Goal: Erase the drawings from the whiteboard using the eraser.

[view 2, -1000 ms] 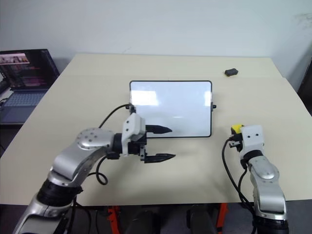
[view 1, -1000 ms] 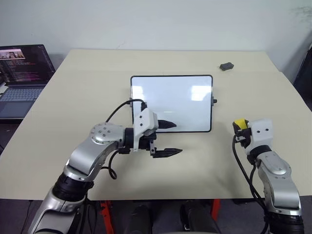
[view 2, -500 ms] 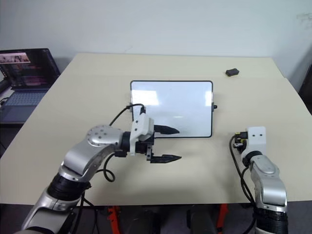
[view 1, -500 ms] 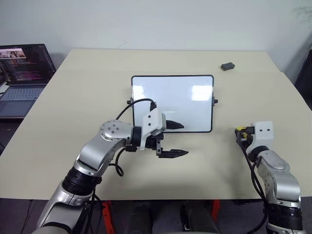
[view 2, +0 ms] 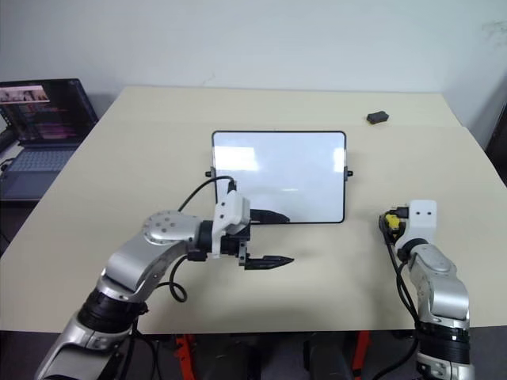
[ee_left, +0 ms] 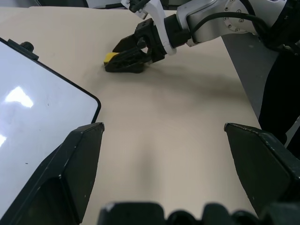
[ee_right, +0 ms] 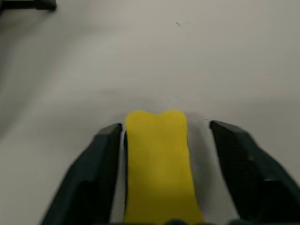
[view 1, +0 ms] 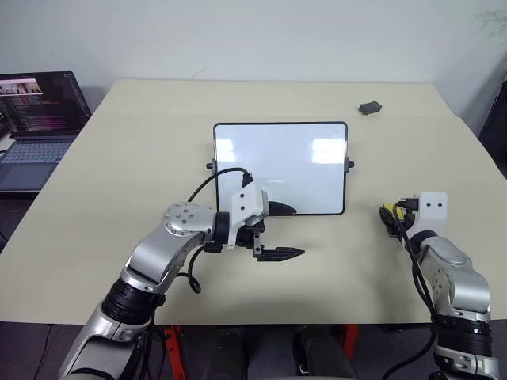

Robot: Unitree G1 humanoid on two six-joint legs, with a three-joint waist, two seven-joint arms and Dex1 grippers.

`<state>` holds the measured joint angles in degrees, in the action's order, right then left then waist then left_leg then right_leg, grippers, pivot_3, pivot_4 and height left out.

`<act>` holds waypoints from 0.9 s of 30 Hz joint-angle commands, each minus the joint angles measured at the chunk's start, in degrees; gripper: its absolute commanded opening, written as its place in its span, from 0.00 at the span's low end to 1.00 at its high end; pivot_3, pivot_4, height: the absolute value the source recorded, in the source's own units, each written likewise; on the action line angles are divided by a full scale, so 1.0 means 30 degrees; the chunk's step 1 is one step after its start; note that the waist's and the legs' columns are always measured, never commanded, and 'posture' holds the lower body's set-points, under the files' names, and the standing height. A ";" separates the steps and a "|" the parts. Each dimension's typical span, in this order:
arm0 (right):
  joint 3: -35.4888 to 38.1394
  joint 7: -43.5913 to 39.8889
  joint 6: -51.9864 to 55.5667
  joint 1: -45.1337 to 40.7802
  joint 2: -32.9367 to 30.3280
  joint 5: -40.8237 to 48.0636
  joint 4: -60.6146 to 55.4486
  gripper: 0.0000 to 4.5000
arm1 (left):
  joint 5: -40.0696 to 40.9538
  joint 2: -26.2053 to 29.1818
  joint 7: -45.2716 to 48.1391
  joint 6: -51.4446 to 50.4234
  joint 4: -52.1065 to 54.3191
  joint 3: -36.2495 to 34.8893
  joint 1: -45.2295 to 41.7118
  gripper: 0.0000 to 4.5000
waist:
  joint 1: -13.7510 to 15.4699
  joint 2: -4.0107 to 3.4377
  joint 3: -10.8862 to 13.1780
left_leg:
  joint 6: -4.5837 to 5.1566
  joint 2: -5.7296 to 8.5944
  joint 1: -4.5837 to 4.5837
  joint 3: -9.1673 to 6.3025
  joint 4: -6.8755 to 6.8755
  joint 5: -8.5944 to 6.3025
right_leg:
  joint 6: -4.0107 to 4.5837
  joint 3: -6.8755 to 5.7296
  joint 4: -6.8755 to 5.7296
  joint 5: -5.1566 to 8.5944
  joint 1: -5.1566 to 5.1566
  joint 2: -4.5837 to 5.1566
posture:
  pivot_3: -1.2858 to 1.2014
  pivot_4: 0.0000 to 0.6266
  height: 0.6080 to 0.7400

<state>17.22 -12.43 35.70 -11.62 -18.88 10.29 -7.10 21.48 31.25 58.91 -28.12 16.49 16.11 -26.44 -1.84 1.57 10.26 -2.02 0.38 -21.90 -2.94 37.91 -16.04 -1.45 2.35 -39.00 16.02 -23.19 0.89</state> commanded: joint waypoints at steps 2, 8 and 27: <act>0.0191 -0.0099 -0.1882 -0.0129 -0.0577 -0.0038 -0.1589 0.99 | 0.0049 -0.0095 -0.0695 0.0132 0.1003 -0.0528 0.0312 1.00 | 0.0001 -0.0003 0.0001 | 0.0000 0.0000 -0.0002 -0.0004 0.0000 0.0000 | 0.0000 -0.0002 0.0001 0.0000 0.0000 0.0000 | 0.52 0.24 1.00; 0.0110 -0.0029 -0.3927 0.0757 0.0060 0.0630 -0.5908 0.99 | -0.0317 -0.1443 -0.5870 0.0298 0.0912 -0.4145 0.1656 1.00 | 0.0031 -0.0007 -0.0002 | 0.0000 -0.0018 0.0000 -0.0026 0.0001 0.0000 | 0.0000 -0.0015 -0.0005 0.0000 -0.0002 -0.0002 | 0.52 0.24 1.00; -0.3907 -0.0635 -1.3086 0.9496 0.3177 -0.1421 -0.4776 0.99 | -0.4216 -0.6486 -1.7331 0.2567 0.4361 -0.9241 1.0886 1.00 | 0.0063 0.0013 -0.0024 | 0.0003 -0.0004 0.0332 -0.0010 -0.0027 -0.0003 | -0.0080 -0.0014 0.0021 0.0117 0.0330 0.0036 | 0.52 0.24 1.00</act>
<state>5.87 -12.91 -2.14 15.82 -8.77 4.92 -19.84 9.88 11.60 7.64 -22.24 28.96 -11.03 5.81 -1.65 1.61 10.18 -2.02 0.37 -20.90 -2.97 37.84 -16.04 -1.69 2.31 -38.94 16.38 -22.18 1.00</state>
